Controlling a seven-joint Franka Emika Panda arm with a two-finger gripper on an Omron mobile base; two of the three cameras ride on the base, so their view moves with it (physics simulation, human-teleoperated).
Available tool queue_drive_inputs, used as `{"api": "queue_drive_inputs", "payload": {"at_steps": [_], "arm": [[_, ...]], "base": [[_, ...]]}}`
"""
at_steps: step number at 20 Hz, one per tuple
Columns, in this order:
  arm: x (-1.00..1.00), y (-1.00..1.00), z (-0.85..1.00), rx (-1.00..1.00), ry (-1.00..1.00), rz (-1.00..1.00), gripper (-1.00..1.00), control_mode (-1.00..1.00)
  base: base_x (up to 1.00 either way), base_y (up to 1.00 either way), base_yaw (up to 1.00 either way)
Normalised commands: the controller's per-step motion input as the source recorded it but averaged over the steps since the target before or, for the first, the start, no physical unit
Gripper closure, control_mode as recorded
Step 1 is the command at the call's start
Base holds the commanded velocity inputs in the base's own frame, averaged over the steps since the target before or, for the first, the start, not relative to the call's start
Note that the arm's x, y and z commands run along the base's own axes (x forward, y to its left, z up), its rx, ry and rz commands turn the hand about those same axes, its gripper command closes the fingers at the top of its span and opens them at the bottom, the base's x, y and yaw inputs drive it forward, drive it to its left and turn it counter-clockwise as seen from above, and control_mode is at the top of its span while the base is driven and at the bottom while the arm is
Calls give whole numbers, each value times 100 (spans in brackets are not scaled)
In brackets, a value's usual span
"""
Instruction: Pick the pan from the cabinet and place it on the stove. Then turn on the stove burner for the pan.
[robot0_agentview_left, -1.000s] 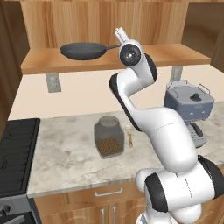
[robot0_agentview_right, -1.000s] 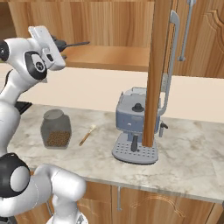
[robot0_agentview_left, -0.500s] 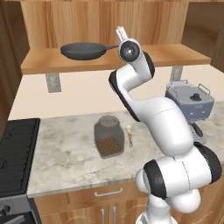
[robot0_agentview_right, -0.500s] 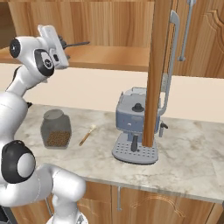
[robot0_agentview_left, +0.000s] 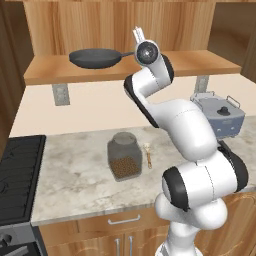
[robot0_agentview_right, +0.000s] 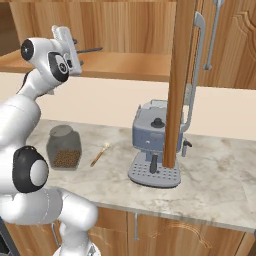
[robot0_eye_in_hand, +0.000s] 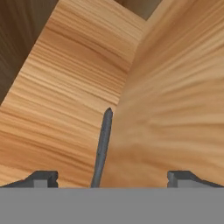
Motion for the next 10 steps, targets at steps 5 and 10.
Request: {"api": "queue_drive_inputs", "payload": {"at_steps": [5, 10], "arm": [[33, 0, 0, 3, 0, 0, -100, -100], [34, 0, 0, 0, 3, -5, -100, -100]], "base": [[0, 0, 0], [0, 0, 0]]}}
